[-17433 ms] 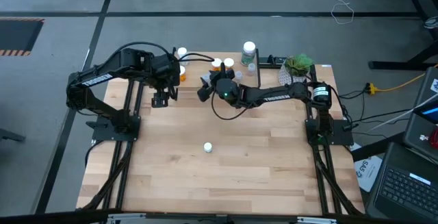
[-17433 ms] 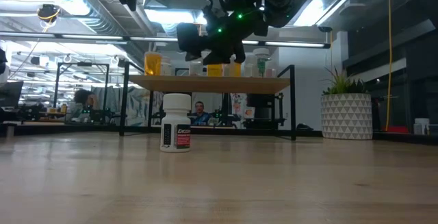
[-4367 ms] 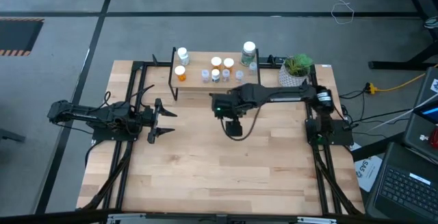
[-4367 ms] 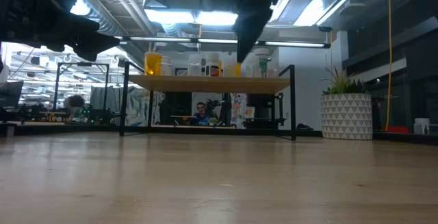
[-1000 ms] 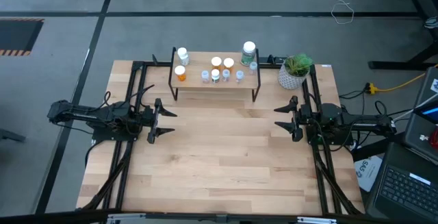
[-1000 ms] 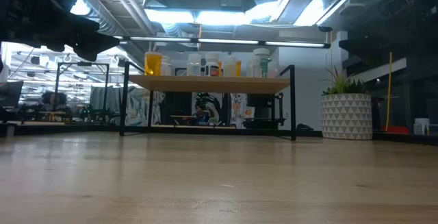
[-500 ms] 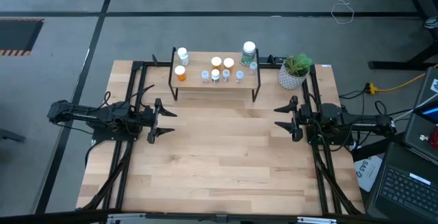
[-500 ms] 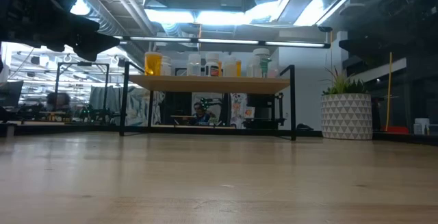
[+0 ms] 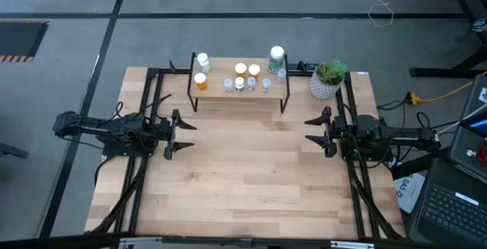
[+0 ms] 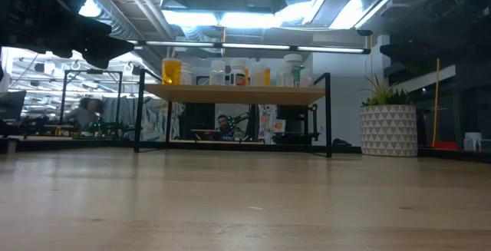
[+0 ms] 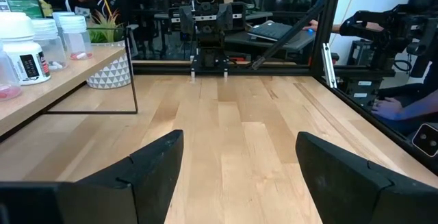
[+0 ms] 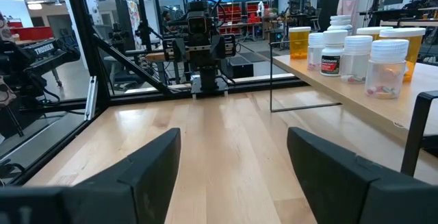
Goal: Pick and place medicine bottles onto shelf by color
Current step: Return to Home Position
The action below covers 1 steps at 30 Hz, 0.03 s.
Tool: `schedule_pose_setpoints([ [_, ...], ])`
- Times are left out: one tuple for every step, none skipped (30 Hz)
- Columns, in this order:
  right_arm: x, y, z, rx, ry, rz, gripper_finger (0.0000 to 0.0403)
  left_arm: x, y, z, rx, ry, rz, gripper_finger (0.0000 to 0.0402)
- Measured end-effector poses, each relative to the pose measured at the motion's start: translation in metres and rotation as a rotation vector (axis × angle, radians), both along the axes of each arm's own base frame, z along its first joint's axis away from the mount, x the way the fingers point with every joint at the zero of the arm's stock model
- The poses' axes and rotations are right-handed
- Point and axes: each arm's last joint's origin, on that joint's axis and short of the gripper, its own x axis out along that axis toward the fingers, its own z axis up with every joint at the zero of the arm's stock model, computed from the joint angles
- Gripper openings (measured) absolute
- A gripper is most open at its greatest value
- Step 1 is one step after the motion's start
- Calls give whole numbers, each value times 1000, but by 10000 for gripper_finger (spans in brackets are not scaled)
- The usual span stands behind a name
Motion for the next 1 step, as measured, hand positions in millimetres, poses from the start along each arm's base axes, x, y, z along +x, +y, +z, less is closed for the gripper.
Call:
schedule_pose_setpoints([
  [0, 0, 0, 0, 0, 0, 270, 0, 0, 0, 0, 1, 0, 279],
])
